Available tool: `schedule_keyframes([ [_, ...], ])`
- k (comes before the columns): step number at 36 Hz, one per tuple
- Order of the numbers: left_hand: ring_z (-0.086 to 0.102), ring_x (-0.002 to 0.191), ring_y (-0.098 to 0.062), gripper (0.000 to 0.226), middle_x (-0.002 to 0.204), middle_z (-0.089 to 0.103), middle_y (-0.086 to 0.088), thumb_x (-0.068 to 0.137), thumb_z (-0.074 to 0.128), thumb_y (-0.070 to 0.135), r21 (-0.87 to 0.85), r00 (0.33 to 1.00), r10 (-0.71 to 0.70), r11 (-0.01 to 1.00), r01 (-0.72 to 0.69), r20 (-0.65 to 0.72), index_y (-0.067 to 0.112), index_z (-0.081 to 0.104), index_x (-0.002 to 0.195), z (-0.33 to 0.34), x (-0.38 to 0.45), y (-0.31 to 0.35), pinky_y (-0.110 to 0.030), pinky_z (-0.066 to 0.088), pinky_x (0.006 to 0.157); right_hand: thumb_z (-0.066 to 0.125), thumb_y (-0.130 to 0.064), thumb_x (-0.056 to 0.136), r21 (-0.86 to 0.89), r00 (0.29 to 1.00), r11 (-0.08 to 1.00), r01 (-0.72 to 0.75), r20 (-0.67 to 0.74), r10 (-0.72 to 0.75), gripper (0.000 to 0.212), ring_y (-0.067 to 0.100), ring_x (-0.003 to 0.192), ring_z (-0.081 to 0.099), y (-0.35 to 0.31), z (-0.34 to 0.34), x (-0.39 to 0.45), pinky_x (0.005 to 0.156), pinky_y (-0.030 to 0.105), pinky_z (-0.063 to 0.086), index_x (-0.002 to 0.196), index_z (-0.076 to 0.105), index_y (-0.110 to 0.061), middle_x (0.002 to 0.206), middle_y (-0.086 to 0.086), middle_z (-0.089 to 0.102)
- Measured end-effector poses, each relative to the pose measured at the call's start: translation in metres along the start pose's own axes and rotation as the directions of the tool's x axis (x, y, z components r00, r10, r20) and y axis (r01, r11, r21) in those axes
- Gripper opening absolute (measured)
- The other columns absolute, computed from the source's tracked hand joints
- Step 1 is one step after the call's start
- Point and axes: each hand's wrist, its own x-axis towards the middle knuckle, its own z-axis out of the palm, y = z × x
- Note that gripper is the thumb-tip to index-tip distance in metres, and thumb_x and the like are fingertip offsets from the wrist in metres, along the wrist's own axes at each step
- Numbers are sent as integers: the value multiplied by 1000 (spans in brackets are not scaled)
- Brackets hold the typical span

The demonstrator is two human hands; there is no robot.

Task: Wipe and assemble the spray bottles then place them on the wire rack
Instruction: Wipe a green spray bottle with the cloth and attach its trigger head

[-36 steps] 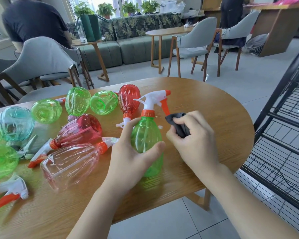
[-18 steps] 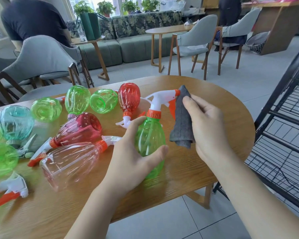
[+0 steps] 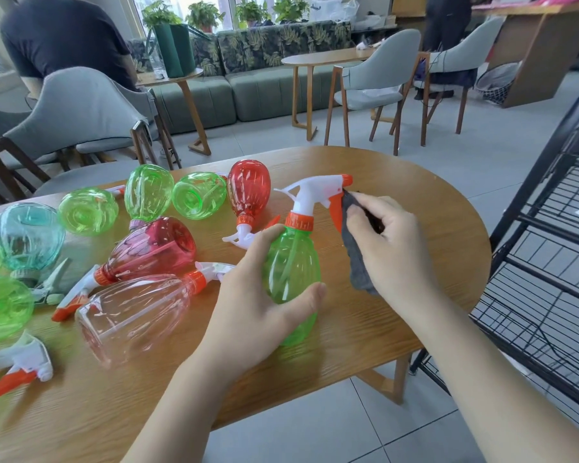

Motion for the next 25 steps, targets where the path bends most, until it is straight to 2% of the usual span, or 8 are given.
schedule_keyframes([
  [4, 58, 109, 15, 71, 115, 59, 44, 72, 80, 52, -46, 1000, -20, 999, 19, -20, 50, 43, 133, -2, 0, 0, 0, 39, 84, 64, -14, 98, -119, 999, 992, 41, 22, -39, 25, 8, 89, 61, 2, 1, -5, 73, 16, 45, 117, 78, -17, 98, -1, 68],
  [9, 60, 108, 12, 70, 116, 61, 40, 72, 81, 50, -59, 999, -29, 998, 27, -25, 49, 46, 133, -3, 0, 1, -3, 42, 85, 64, -21, 95, -383, 967, 921, 75, 252, 25, 24, 9, 85, 60, 4, -15, -3, 71, 13, 42, 114, 79, -23, 95, 0, 65],
  [11, 59, 109, 15, 68, 116, 60, 43, 72, 81, 49, -49, 1000, -16, 999, 14, -24, 51, 45, 130, -2, 0, 1, -1, 40, 84, 61, -21, 98, -406, 977, 912, 61, 212, 30, 26, 1, 87, 58, 1, -26, 2, 66, 5, 40, 118, 77, -22, 100, -3, 64],
  [13, 58, 108, 15, 67, 115, 60, 42, 72, 81, 49, -41, 1000, -10, 999, 9, -23, 53, 44, 129, -1, 0, 1, 0, 39, 84, 57, -23, 102, -412, 993, 911, 34, 119, 17, 28, 1, 86, 58, -5, -35, 9, 60, 5, 38, 125, 73, -22, 103, -5, 62],
  [15, 59, 111, 13, 69, 114, 64, 36, 73, 81, 51, -3, 1000, 0, 1000, -1, -27, 52, 45, 131, 0, 0, 0, 0, 38, 86, 54, -23, 105, -408, 999, 912, 46, 38, -33, 31, 7, 86, 57, -13, -41, 12, 60, 2, 38, 131, 69, -21, 107, -4, 61],
  [17, 57, 116, 12, 72, 121, 63, 33, 73, 80, 54, 62, 999, 20, 998, -18, -38, 49, 45, 136, 1, -1, -1, -2, 37, 91, 51, -25, 106, -395, 996, 915, 81, -6, -91, 33, -2, 85, 52, -21, -44, 12, 65, -2, 36, 134, 67, -21, 112, -2, 60],
  [21, 59, 119, -1, 81, 131, 63, 20, 71, 72, 65, 177, 998, 50, 983, -44, -30, 45, 42, 144, 4, -2, 2, -18, 44, 96, 50, -23, 106, -352, 992, 927, 129, 31, -126, 35, -25, 92, 46, -28, -40, 9, 74, -4, 33, 137, 64, -20, 112, -7, 53],
  [25, 62, 107, -11, 80, 125, 60, 18, 71, 65, 67, 340, 995, 95, 937, -76, -42, 49, 38, 143, 3, -4, 7, -35, 54, 83, 46, -22, 104, -390, 994, 917, 88, 97, -54, 36, -10, 88, 49, -28, -40, 12, 73, -2, 33, 136, 63, -19, 107, -7, 47],
])
